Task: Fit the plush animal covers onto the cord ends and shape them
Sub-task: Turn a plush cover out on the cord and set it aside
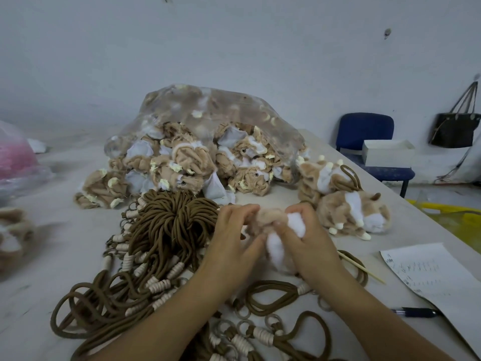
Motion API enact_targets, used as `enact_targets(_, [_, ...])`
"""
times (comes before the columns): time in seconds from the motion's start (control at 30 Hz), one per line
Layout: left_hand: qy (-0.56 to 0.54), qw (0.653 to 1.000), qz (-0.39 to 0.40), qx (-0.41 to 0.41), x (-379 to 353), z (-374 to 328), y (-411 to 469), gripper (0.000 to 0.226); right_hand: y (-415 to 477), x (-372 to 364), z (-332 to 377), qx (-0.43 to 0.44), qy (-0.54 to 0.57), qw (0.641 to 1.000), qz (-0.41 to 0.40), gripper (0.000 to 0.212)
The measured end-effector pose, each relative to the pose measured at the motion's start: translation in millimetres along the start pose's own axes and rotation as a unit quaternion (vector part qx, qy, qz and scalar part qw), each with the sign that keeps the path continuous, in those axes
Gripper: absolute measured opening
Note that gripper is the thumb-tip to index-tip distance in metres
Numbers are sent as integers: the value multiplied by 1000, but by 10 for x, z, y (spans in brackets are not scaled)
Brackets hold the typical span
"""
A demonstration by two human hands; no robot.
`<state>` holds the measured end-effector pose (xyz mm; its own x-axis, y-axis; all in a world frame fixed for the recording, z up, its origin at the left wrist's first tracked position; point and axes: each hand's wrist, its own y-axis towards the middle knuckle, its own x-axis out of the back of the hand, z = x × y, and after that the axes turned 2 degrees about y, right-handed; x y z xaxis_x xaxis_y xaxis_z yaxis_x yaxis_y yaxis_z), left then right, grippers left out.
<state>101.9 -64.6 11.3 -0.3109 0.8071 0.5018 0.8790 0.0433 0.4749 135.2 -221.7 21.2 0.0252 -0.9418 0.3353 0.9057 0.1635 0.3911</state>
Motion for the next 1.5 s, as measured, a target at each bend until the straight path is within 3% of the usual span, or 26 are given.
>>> enact_targets(0.1, [90, 987, -96, -91, -13, 2, -30, 19, 22, 36, -5, -36, 53, 997, -52, 16])
enact_targets(0.17, [115, 985, -78, -101, -11, -26, -43, 8, 28, 39, -8, -35, 73, 995, -58, 13])
enact_targets(0.27, [81, 996, -20, -38, -64, -1, -57, 9, 36, 34, -11, -30, 105, 993, -51, 8])
enact_targets(0.37, [-82, 992, 3, 96, -48, 20, -33, 14, 27, 39, 8, -54, 168, 984, -1, 7])
enact_targets(0.47, [-262, 944, 53, 193, -53, 6, -32, 16, 13, 24, 33, -88, 232, 965, 89, 11])
enact_targets(0.57, [-369, 893, 26, 255, -64, -25, -4, 17, -4, 25, 61, -95, 277, 948, 120, 16])
enact_targets(0.7, [-532, 793, -12, 296, -31, -55, 79, 8, 26, 44, -8, -116, 193, 974, -9, 29])
enact_targets(0.8, [-590, 750, 57, 293, -9, -122, 73, 23, 86, 62, -85, -128, 132, 981, -63, 44])
enact_targets(0.93, [-637, 708, 159, 258, -23, -205, 20, 27, 111, 68, -114, -147, 179, 969, -90, 36])
enact_targets(1.03, [-628, 719, 195, 224, -18, -228, 12, 34, 129, 88, -127, -151, 201, 965, -74, 33])
enact_targets(1.13, [-554, 794, 125, 218, -14, -194, 11, 36, 138, 140, -178, -137, 153, 977, -59, 38])
enact_targets(1.23, [-522, 828, 53, 200, 33, -153, 37, 23, 114, 113, -191, -95, 104, 989, -38, 36])
enact_targets(1.4, [-579, 774, 76, 244, 41, -135, 57, 5, 97, 135, -175, -38, 45, 995, -85, 43])
enact_targets(1.5, [-580, 771, 84, 250, 7, -122, 52, 14, 86, 189, -193, -21, 6, 996, -91, 44])
